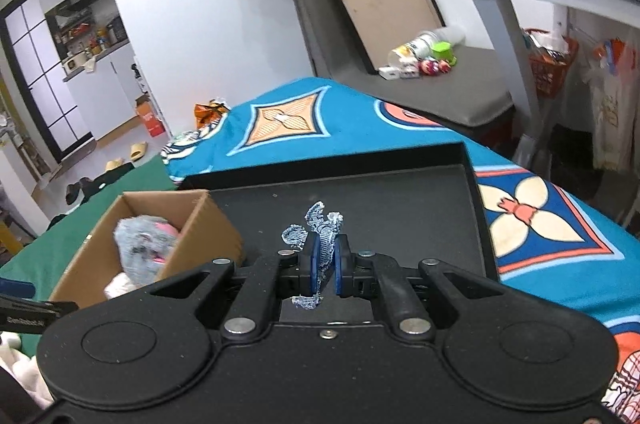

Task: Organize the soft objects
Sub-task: 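Close the right gripper on the grey denim plush and lift it, then carry the grey denim plush into the box and open the right gripper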

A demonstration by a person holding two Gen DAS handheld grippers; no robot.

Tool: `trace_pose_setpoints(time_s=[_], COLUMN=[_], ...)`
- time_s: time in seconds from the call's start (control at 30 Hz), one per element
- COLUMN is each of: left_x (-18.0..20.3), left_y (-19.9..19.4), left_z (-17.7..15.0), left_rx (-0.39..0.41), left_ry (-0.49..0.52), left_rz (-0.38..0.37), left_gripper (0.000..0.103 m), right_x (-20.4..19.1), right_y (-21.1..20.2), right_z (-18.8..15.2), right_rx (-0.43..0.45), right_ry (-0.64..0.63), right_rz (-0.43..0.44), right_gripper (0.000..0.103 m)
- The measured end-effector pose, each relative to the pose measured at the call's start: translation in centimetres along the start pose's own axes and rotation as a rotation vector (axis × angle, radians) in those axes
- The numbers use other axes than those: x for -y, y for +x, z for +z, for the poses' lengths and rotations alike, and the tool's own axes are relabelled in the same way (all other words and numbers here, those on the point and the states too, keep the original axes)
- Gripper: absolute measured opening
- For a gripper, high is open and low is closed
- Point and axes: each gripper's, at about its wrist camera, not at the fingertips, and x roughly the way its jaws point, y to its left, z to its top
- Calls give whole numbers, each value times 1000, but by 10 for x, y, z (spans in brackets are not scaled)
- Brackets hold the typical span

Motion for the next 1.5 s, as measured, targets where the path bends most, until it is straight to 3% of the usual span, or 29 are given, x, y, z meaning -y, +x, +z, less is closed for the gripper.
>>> trace_pose_setpoints(time_s=[0.63, 0.83, 1.1, 1.33, 1.5], left_x=[-21, -26, -32, -33, -34], left_y=[14, 22, 33, 35, 35], left_z=[-7, -9, -13, -13, -14], left_rx=[46, 42, 26, 31, 33], left_ry=[-89, -105, -137, -143, -150], left_rz=[-107, -137, -189, -210, -211], left_gripper=[71, 57, 13, 12, 12], right_x=[-90, -106, -125, -132, -118], right_y=[10, 24, 41, 53, 48], right_z=[27, 29, 28, 22, 14], right_rx=[17, 9, 8, -21, -51], right_ry=[-162, -202, -264, -279, -234], right_rz=[81, 79, 66, 66, 38], right_gripper=[8, 8, 8, 25, 26])
